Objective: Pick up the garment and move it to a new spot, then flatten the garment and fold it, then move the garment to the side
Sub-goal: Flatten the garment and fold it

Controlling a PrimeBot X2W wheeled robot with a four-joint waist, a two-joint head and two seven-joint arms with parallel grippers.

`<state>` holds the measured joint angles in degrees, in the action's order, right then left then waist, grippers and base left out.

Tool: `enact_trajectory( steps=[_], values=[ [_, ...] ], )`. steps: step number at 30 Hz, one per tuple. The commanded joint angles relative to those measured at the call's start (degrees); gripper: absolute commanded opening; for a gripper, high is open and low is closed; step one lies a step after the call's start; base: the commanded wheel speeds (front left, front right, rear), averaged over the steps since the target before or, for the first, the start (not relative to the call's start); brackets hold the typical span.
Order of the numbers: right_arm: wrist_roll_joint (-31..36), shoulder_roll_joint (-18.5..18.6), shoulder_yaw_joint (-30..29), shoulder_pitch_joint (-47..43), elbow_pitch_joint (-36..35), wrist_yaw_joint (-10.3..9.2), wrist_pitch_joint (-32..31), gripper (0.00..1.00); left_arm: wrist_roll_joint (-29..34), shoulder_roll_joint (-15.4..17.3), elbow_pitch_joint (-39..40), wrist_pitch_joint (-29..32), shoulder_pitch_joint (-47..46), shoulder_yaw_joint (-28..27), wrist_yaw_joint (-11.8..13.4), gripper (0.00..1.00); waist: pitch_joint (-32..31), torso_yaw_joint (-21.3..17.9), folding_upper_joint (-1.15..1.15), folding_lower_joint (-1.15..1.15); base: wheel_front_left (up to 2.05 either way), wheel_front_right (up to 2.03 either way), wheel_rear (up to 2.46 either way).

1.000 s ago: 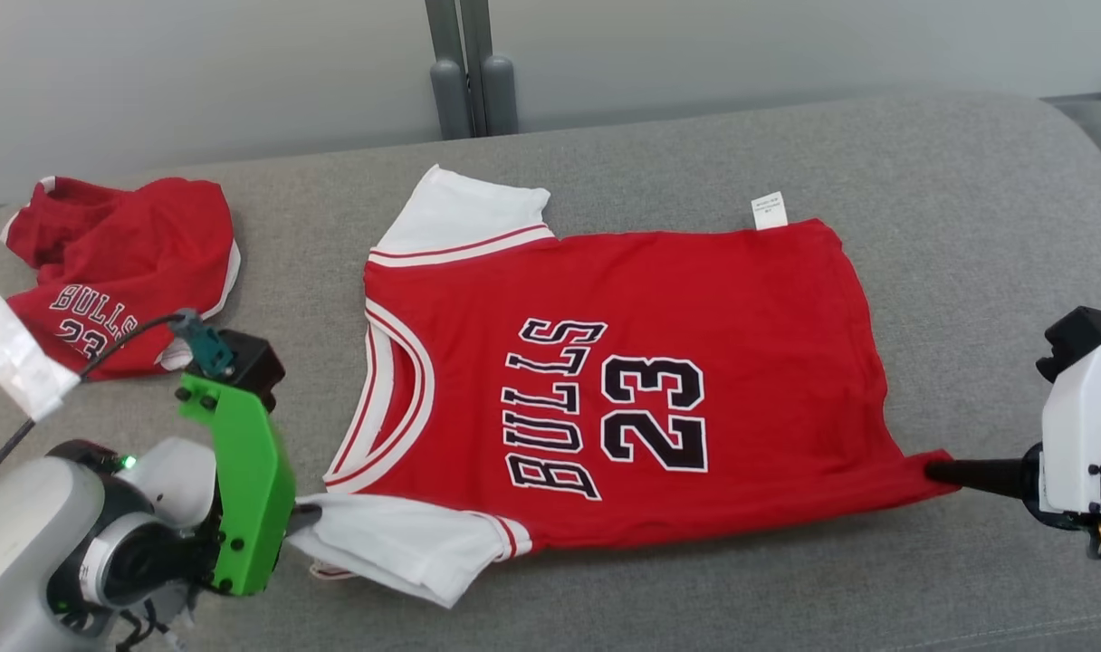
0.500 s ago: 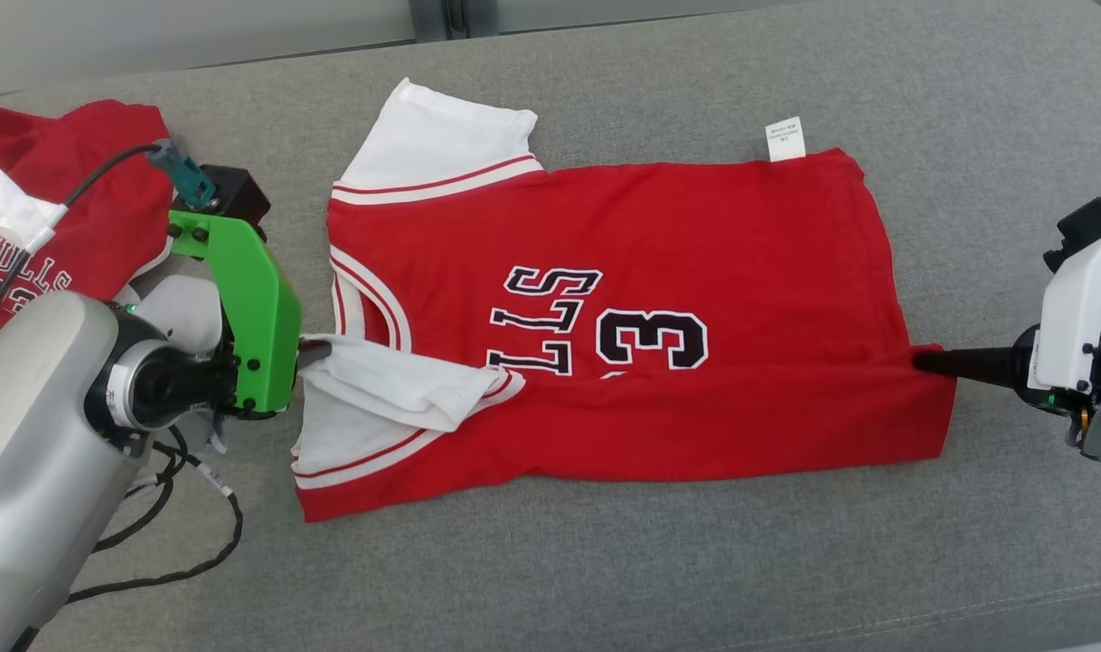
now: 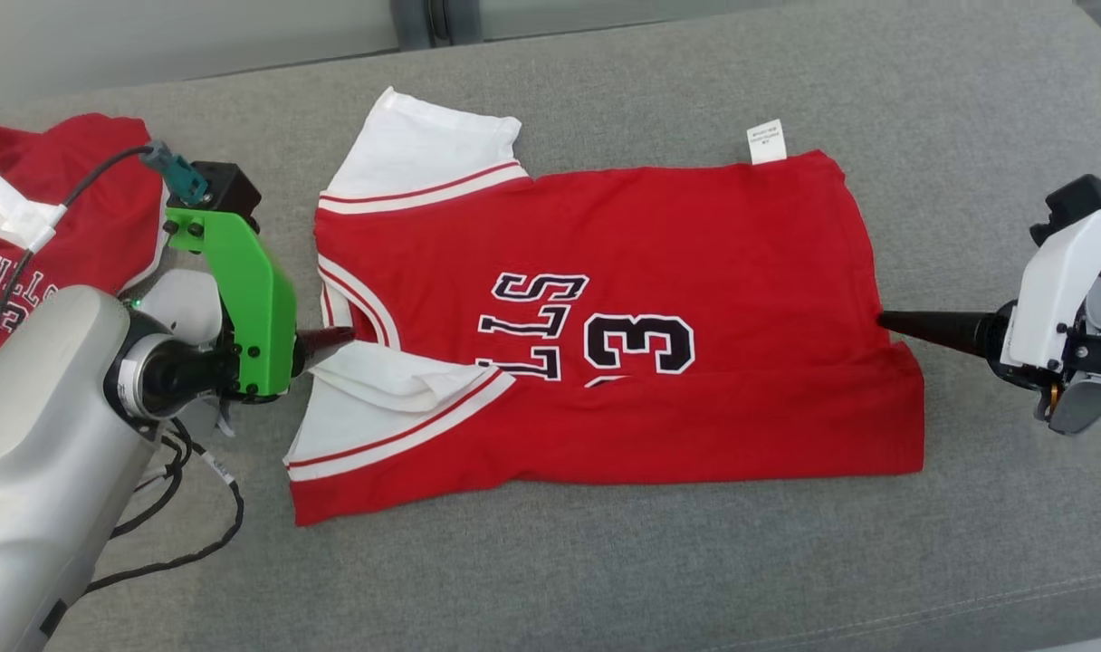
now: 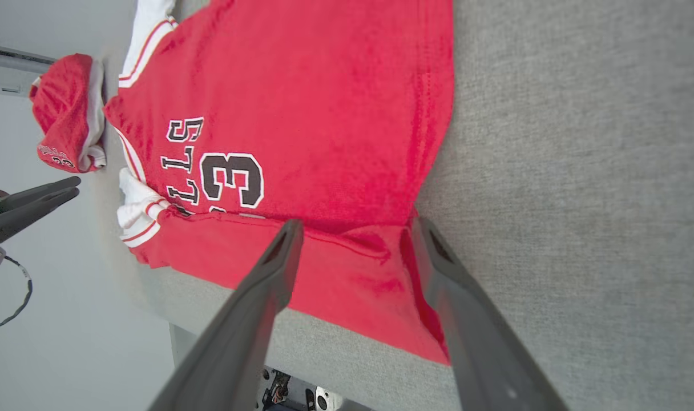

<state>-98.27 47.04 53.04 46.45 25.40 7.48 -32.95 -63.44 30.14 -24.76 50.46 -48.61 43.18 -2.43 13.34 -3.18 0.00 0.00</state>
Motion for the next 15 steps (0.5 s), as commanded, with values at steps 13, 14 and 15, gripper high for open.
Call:
enact_trajectory(
  steps=[13,14,15],
  values=[
    [16.93,2.4,-4.69,-6.39,-12.13,0.03,31.14,1.0,6.1,5.04,7.81,-26.48,9.69,-6.4,-0.18,1.0,-12.08,1.14,0.0,0.0,0.0,0.0,0.0],
    [19.02,2.31,-4.45,-7.17,-12.48,0.03,34.17,1.0,5.91,4.89,8.83,-29.96,11.36,-7.77,0.42,1.0,-12.79,1.22,0.0,0.0,0.0,0.0,0.0],
    [20.01,1.93,-4.9,-7.82,-12.81,0.03,36.8,1.0,6.66,5.31,9.75,-32.43,12.47,-8.49,0.83,1.0,-13.11,1.24,0.0,0.0,0.0,0.0,0.0]
  ],
)
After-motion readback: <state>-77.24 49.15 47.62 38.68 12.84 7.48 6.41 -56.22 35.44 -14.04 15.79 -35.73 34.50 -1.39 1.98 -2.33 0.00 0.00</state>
